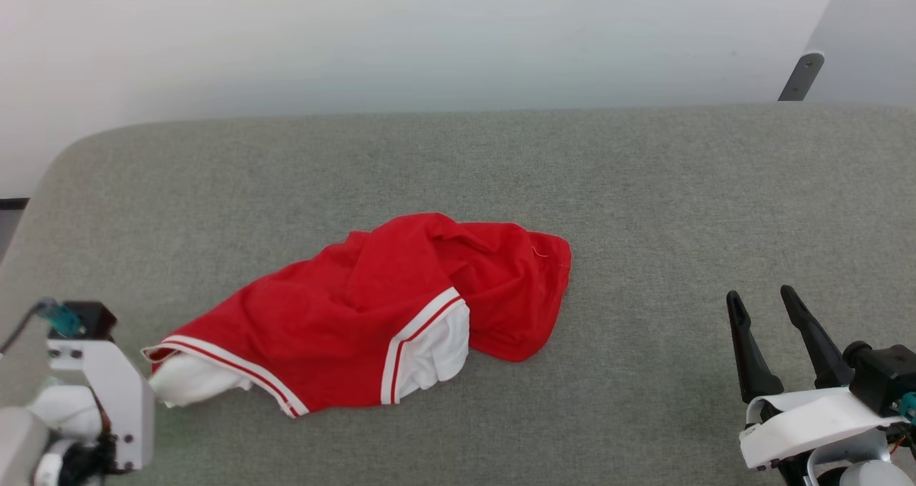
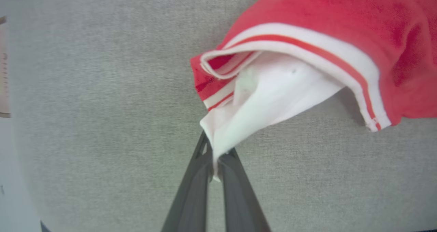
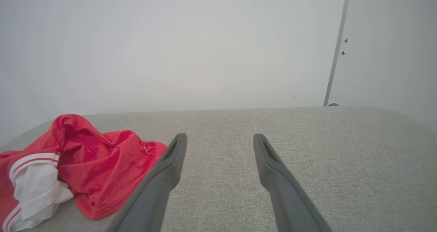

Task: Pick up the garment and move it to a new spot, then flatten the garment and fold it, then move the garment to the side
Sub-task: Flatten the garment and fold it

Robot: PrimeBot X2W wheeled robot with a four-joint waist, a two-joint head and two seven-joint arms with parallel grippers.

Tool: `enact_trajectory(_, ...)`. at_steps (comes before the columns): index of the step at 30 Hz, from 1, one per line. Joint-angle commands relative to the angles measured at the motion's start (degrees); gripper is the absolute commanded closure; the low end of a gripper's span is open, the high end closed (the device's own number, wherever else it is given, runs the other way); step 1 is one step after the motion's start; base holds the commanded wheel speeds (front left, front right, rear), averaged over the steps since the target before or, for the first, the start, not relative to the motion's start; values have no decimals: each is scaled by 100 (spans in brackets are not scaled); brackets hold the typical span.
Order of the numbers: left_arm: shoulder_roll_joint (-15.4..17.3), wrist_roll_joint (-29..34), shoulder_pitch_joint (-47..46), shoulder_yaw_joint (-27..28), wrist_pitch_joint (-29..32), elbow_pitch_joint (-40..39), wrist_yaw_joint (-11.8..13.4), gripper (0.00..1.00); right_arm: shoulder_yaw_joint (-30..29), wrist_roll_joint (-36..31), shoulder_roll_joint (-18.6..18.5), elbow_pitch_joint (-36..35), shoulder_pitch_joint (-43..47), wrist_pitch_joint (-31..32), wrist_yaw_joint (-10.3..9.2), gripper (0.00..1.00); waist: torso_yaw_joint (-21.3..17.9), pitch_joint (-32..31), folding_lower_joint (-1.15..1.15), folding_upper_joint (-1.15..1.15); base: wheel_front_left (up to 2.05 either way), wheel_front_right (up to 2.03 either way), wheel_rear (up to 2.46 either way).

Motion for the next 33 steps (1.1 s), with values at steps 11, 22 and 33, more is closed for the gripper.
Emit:
enact_trajectory(11,-429,-282,62,157,-529,457,-109,0,5,10,7,40,32,46,3,0,88,-122,0,0,0,0,0)
enact_trajectory(22,-254,-205,490,559,-1416,-541,288,0,99,59,-34,68,187,138,3,0,515,-521,0,0,0,0,0)
enact_trajectory(33,-252,93,1487,1162,-3090,-1457,990,0,264,114,-61,86,339,251,3,0,1121,-838,0,0,0,0,0)
